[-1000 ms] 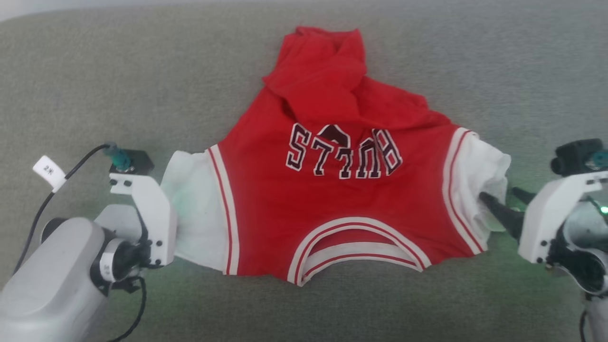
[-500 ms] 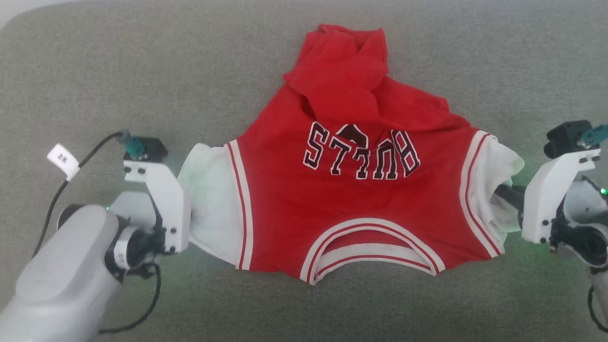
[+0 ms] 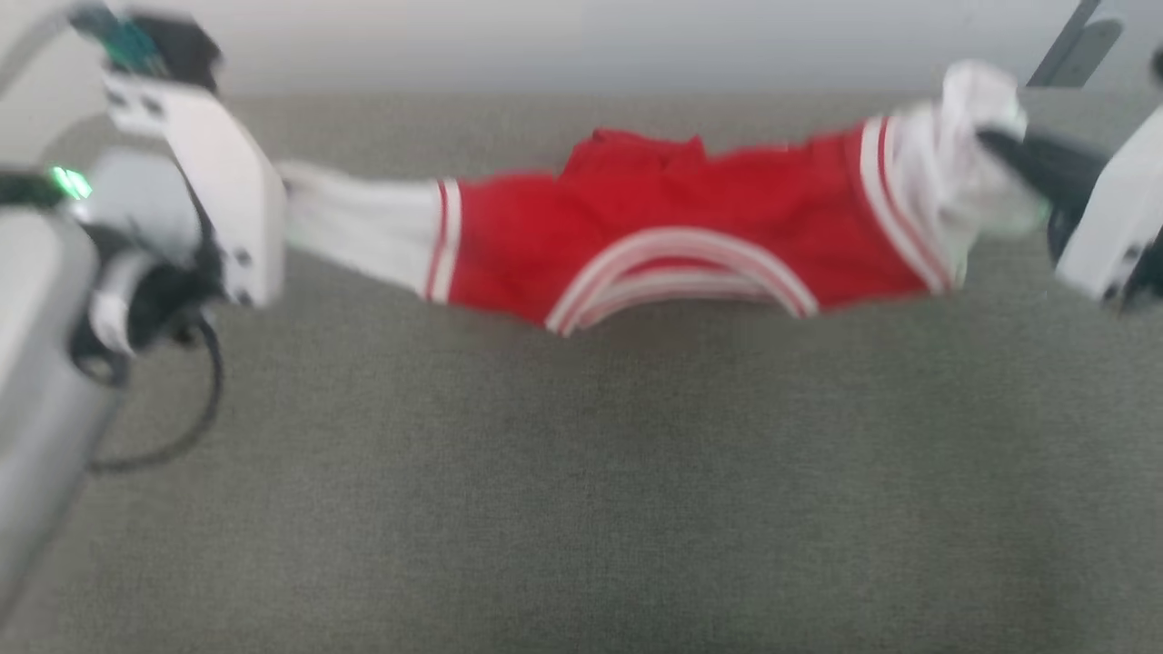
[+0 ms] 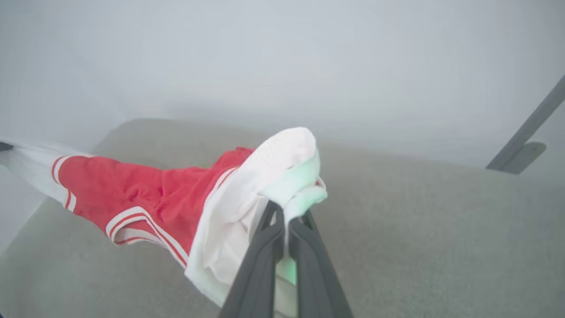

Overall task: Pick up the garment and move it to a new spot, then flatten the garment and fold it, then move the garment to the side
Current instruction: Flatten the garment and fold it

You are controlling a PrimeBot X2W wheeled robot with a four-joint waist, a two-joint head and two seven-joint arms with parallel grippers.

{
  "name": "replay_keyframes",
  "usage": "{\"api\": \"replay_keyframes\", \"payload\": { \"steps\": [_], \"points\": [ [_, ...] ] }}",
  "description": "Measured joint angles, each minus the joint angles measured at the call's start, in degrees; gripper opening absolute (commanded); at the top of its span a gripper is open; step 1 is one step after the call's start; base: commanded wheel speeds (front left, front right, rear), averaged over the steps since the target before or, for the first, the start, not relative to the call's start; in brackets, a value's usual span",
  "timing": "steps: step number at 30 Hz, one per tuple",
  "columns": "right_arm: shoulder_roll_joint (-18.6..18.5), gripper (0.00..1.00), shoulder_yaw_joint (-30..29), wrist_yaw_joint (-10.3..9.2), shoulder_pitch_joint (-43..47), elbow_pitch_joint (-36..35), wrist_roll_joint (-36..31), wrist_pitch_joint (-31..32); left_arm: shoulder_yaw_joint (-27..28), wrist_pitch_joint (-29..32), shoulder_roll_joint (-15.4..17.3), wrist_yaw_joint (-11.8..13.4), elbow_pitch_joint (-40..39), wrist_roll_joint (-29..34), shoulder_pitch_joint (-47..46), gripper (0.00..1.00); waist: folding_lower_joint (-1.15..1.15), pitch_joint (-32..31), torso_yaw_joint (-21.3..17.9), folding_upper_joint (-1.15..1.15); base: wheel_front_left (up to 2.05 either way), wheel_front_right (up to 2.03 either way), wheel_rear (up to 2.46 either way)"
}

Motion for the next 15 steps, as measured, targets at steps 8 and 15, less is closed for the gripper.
{"api": "replay_keyframes", "payload": {
  "steps": [8,15],
  "points": [
    [2.6,0.0,-0.5,-0.01,-12.5,2.0,-1.9,-2.9,1.5,-2.7,0.0,-4.5,2.8,2.7,-13.4,0.0,0.0,-3.9,-1.0,0.0,0.0,0.0,0.0],
    [4.2,0.0,1.0,0.0,-20.1,6.2,-3.5,-6.0,1.1,-5.7,-1.8,-7.3,7.8,4.7,-21.6,0.0,0.0,-5.8,-1.5,0.0,0.0,0.0,0.0]
  ]
}}
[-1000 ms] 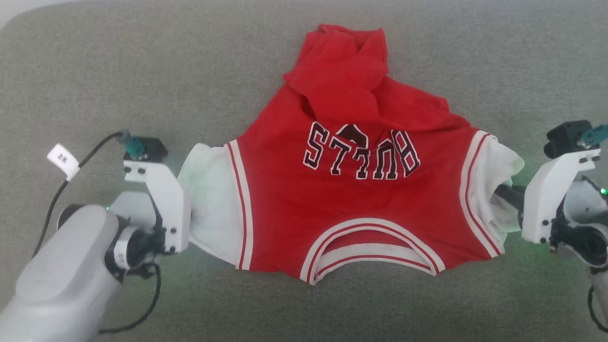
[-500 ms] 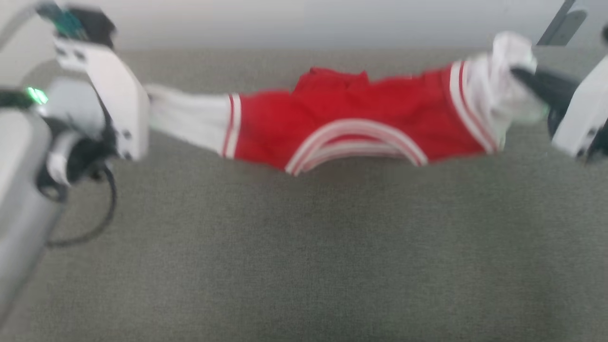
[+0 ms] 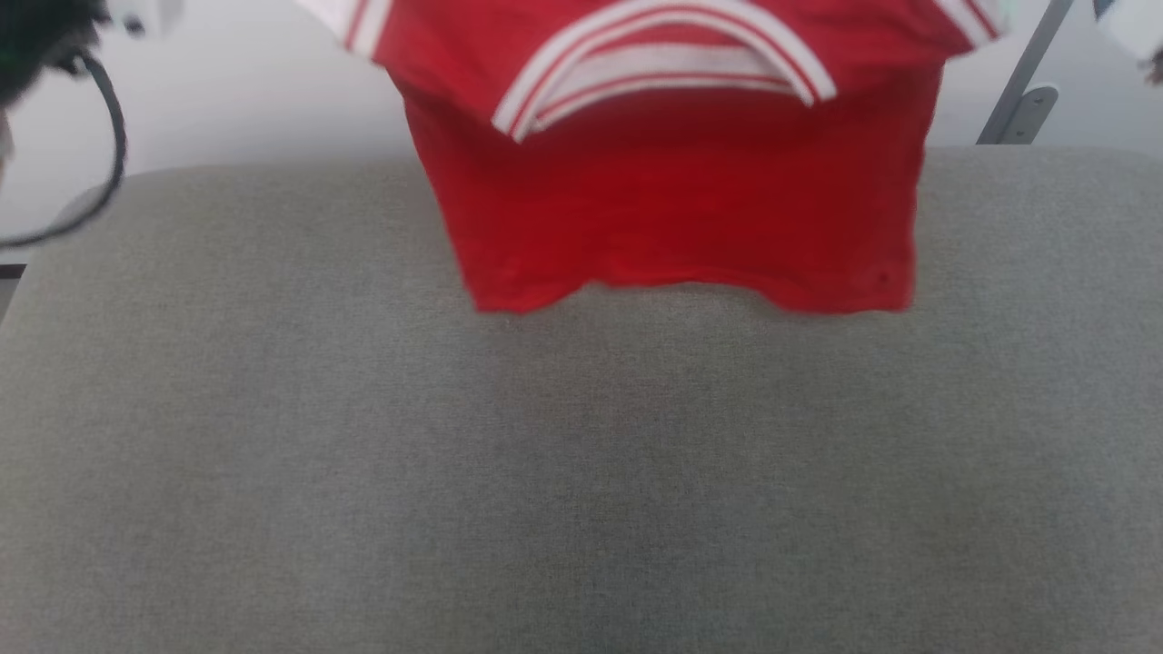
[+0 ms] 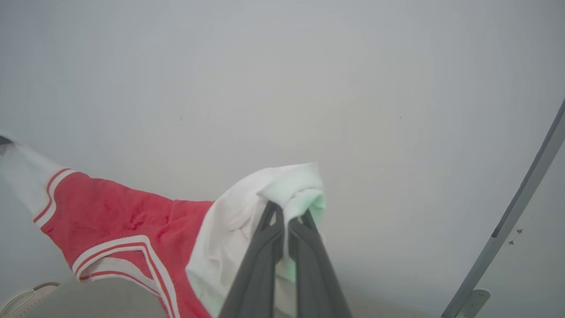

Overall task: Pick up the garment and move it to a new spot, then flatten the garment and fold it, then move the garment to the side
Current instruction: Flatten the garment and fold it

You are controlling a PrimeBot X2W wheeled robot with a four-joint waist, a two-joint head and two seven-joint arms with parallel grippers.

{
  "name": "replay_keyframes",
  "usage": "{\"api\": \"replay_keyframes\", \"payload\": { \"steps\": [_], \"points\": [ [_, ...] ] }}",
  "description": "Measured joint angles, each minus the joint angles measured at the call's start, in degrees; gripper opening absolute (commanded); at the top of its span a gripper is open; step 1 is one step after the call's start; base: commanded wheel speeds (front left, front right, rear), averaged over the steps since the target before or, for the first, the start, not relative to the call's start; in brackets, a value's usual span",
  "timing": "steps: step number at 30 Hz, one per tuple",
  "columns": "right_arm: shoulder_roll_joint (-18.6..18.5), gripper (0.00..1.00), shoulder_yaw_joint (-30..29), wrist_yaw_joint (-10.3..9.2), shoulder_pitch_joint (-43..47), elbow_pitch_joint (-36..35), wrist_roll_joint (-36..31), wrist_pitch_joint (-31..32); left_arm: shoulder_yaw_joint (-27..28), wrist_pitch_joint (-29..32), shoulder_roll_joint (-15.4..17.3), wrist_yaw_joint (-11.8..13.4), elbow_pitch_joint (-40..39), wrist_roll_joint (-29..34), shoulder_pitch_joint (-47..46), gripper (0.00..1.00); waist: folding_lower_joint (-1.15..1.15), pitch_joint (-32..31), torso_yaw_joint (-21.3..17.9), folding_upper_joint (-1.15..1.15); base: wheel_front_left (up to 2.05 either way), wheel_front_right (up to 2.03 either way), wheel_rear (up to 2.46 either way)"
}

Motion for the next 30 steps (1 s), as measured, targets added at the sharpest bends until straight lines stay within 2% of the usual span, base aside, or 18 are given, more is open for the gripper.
{"api": "replay_keyframes", "payload": {
  "steps": [7,14,15,30],
  "points": [
    [1.4,0.0,1.5,0.0,-6.4,5.5,-1.9,-3.0,-0.6,-3.3,-1.9,-2.0,5.8,2.1,-5.9,0.0,0.0,0.2,-0.3,0.0,0.0,0.0,0.0],
    [1.5,0.0,2.7,0.0,-11.5,12.3,-5.1,-9.1,-0.6,-11.1,-4.4,-2.3,11.6,4.2,-10.0,0.0,0.0,3.7,-0.4,0.0,0.0,0.0,0.0],
    [1.5,0.0,2.8,0.0,-13.3,14.5,-6.4,-13.2,-0.7,-13.9,-5.4,-2.4,13.4,5.3,-11.4,0.0,0.0,5.5,-0.4,0.0,0.0,0.0,0.0],
    [1.6,0.0,8.5,0.01,-29.8,32.5,-18.7,-45.0,-0.8,-42.2,-12.4,-0.2,26.3,13.8,-27.3,0.0,0.0,20.6,0.5,0.0,0.0,0.0,0.0]
  ]
}}
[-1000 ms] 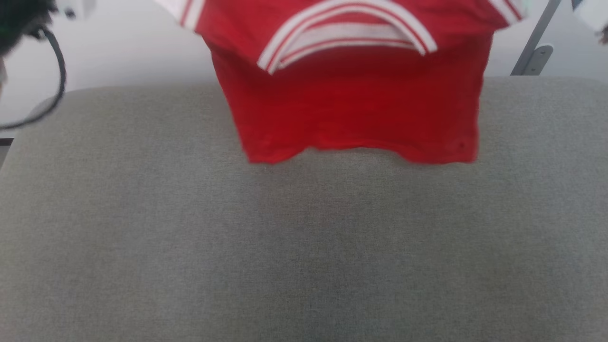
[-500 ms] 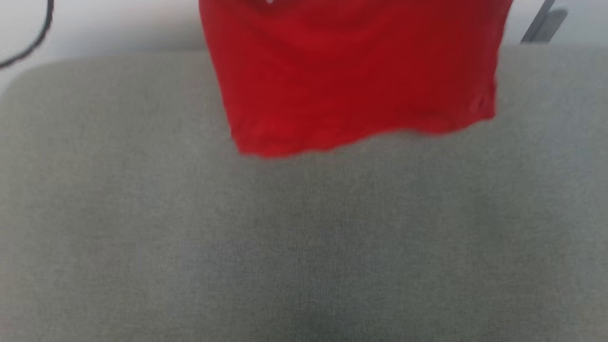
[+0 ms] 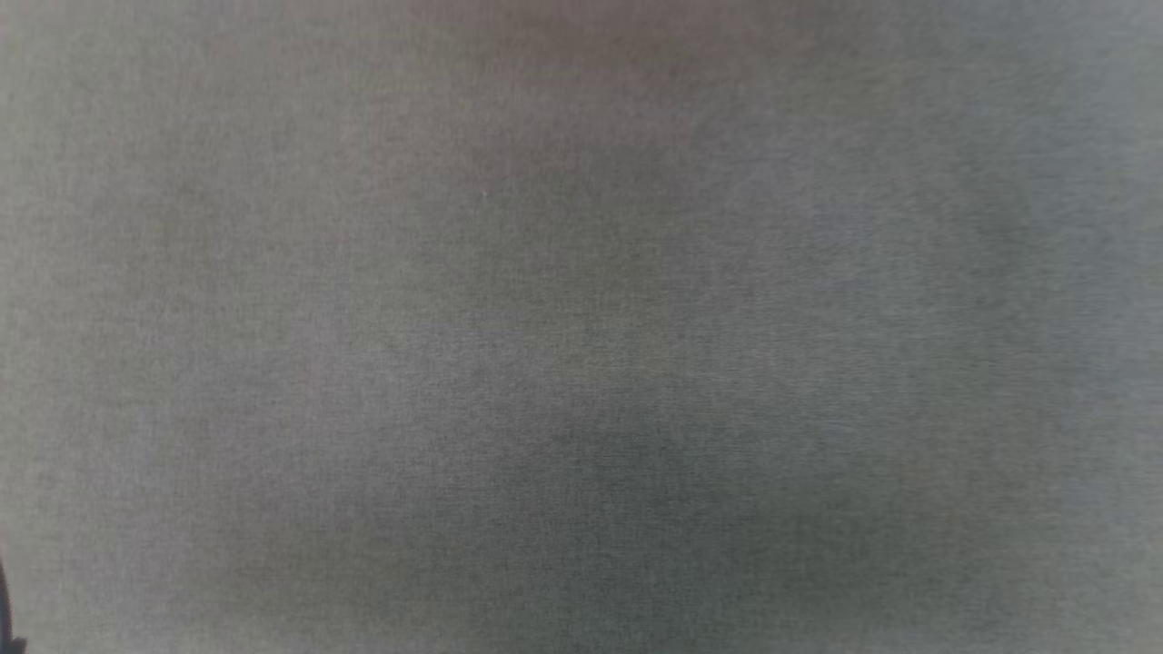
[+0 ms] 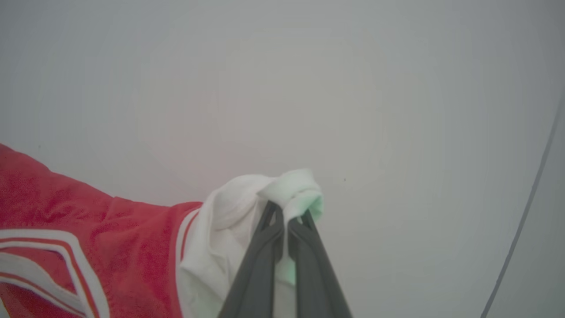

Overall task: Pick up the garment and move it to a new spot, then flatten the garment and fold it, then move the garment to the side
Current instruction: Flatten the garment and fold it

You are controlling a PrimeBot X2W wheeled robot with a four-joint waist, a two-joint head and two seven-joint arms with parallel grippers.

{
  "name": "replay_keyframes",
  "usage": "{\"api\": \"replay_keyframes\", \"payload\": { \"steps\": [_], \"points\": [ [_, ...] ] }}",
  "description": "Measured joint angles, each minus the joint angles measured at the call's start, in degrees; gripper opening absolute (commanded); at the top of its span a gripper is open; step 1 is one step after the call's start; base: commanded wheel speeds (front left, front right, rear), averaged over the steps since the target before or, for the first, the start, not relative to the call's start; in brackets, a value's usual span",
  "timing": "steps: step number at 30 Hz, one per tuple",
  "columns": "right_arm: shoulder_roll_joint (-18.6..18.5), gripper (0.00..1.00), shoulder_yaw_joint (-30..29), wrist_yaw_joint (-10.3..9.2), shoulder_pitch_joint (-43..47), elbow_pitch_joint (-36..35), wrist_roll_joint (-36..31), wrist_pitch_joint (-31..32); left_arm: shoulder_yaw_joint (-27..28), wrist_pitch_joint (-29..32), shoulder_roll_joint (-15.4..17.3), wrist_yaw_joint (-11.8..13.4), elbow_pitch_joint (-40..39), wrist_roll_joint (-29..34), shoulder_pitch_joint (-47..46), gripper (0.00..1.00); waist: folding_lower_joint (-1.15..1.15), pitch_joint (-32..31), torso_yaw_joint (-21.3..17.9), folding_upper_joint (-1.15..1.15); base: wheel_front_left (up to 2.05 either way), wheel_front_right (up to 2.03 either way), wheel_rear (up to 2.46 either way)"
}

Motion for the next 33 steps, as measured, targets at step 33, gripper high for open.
{"api": "replay_keyframes", "payload": {
  "steps": [33],
  "points": [
    [-16.4,0.0,16.8,-0.01,42.0,-19.9,35.5,32.3,-3.6,29.1,7.8,-3.7,-11.4,-14.1,45.9,0.0,0.0,-9.9,4.0,0.0,0.0,0.0,0.0]
  ]
}}
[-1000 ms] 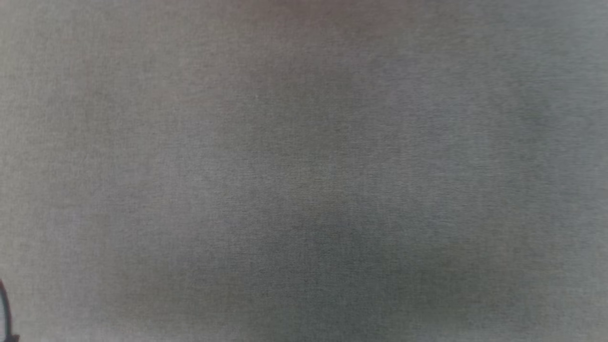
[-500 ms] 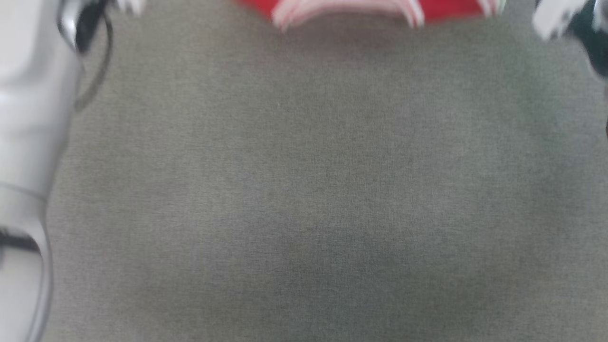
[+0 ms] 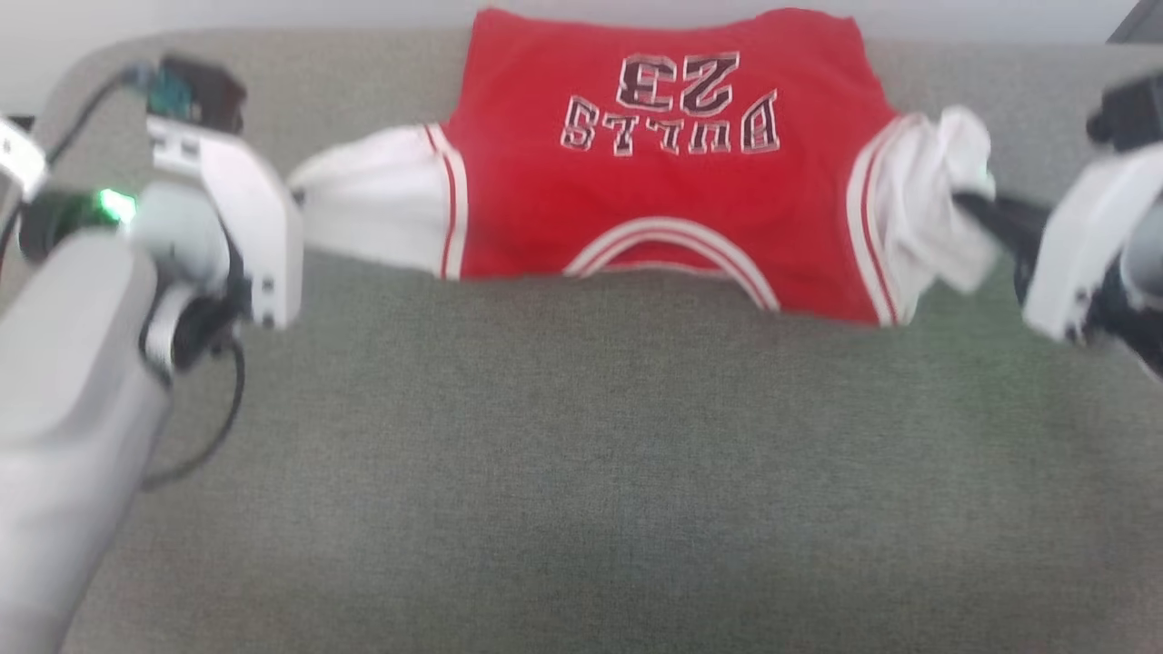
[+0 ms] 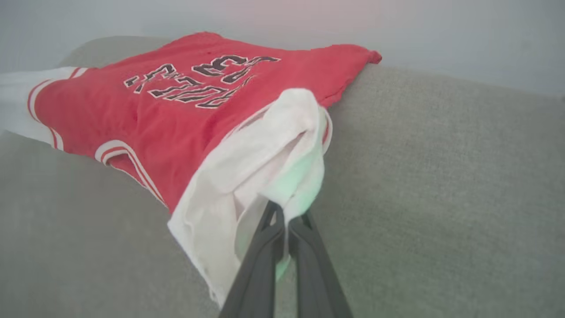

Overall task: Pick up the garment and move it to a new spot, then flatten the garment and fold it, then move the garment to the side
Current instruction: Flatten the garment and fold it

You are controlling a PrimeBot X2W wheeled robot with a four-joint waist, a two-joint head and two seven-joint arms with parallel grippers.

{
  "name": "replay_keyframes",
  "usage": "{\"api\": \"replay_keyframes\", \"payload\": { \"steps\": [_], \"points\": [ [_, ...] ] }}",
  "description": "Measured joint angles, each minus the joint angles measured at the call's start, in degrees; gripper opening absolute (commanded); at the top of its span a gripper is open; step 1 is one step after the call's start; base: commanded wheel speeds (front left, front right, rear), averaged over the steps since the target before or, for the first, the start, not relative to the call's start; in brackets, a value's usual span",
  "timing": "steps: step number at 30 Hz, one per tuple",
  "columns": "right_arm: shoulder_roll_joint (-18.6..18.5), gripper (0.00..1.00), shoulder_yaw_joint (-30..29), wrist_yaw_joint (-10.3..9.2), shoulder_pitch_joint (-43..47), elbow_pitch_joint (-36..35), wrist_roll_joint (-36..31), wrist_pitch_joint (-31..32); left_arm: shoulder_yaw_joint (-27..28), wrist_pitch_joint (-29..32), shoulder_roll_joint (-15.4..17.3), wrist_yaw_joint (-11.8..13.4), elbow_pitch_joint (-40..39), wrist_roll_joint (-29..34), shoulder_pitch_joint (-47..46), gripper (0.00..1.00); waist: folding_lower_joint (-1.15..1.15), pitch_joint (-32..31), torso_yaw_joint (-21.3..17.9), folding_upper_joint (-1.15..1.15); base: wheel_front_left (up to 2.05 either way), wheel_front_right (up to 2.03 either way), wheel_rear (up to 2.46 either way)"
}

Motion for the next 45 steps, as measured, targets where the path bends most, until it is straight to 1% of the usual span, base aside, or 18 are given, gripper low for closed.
{"api": "replay_keyframes", "payload": {
  "steps": [4,7,11,14,17,19,21,22,25,28,30,34,36,37,38,42,44,45],
  "points": [
    [-3.0,0.0,-2.1,0.01,7.5,-6.3,1.1,4.2,1.0,5.9,5.9,5.5,-15.1,-1.8,10.2,0.0,0.0,-1.8,-0.3,0.0,0.0,0.0,0.0],
    [-4.9,0.0,-4.5,0.0,13.1,-11.2,2.4,7.5,2.9,8.8,10.5,10.2,-25.6,-3.8,17.4,0.0,0.0,-2.8,-0.6,0.0,0.0,0.0,0.0],
    [-7.0,0.0,-8.6,0.02,20.2,-18.0,3.6,11.9,5.0,11.8,15.4,17.1,-37.8,-5.1,26.8,0.0,0.0,-3.7,-1.0,0.0,0.0,0.0,0.0],
    [-7.9,0.0,-12.3,0.01,25.8,-22.5,3.9,15.4,6.3,13.6,18.3,21.5,-44.9,-5.8,32.7,0.0,0.0,-4.0,-1.2,0.0,0.0,0.0,0.0],
    [-7.9,0.0,-16.4,0.01,31.7,-26.4,3.7,18.5,7.1,14.2,20.8,24.5,-50.5,-6.3,37.4,0.0,0.0,-3.9,-1.0,0.0,0.0,0.0,0.0],
    [-7.5,0.0,-19.6,0.01,35.4,-28.7,2.8,20.4,7.5,14.0,21.2,26.1,-52.7,-6.6,39.9,0.0,0.0,-3.7,-0.8,0.0,0.0,0.0,0.0],
    [-5.9,0.0,-21.9,0.0,39.1,-30.7,1.8,22.4,6.9,13.8,21.5,26.8,-53.8,-6.7,42.7,0.0,0.0,-3.3,-0.7,0.0,0.0,0.0,0.0],
    [-5.9,0.0,-21.9,0.0,39.1,-30.7,1.8,22.4,6.9,13.8,21.5,26.8,-53.8,-6.7,42.7,0.0,0.0,-3.3,-0.7,0.0,0.0,0.0,0.0],
    [-2.6,0.0,-24.9,0.0,43.5,-32.6,-1.5,24.4,6.2,12.0,20.5,27.4,-53.9,-6.7,45.2,0.0,0.0,-2.6,-0.6,0.0,0.0,0.0,0.0],
    [1.0,0.0,-26.1,0.0,45.4,-32.8,-5.3,25.3,5.4,9.7,18.1,26.5,-52.5,-7.0,46.4,0.0,0.0,-1.9,-0.4,0.0,0.0,0.0,0.0],
    [3.0,0.0,-26.3,0.0,45.7,-32.4,-7.7,25.2,4.4,8.6,17.0,25.2,-50.7,-7.0,46.4,0.0,0.0,-1.4,-0.3,0.0,0.0,0.0,0.0],
    [5.8,0.0,-25.0,0.0,44.3,-28.4,-12.2,23.4,3.7,6.6,14.4,23.4,-47.1,-7.2,45.8,0.0,0.0,-0.6,-0.2,0.0,0.0,0.0,0.0],
    [6.4,0.23,-24.1,0.02,43.0,-26.6,-14.7,22.2,3.3,5.8,13.3,22.5,-45.4,-7.2,44.9,0.0,0.0,-0.3,-0.2,0.0,0.0,0.0,0.0],
    [6.5,0.69,-23.6,0.03,42.4,-25.7,-14.9,22.0,3.1,5.5,12.8,22.2,-44.8,-7.2,44.6,0.0,0.0,-0.2,-0.1,0.0,0.0,0.0,0.0],
    [6.8,1.0,-23.5,0.04,42.0,-25.2,-15.1,21.4,2.9,5.2,12.5,21.9,-44.1,-7.1,44.4,0.0,0.0,-0.1,-0.1,0.0,0.0,0.0,0.0],
    [7.4,1.0,-23.9,0.07,40.7,-26.0,-15.4,20.4,2.8,3.7,11.4,20.9,-43.0,-6.9,43.4,0.0,0.0,0.2,0.1,0.0,0.0,0.0,0.0],
    [7.1,1.0,-25.0,0.04,40.6,-27.8,-15.4,20.1,2.5,3.3,11.1,20.6,-42.6,-6.7,43.3,0.0,0.0,0.5,0.3,0.0,0.0,0.0,0.0],
    [6.9,1.0,-26.8,0.01,40.4,-30.2,-15.4,19.6,2.4,2.6,10.7,20.2,-42.5,-6.6,42.7,0.0,0.0,0.7,0.5,0.0,0.0,0.0,0.0]
  ]
}}
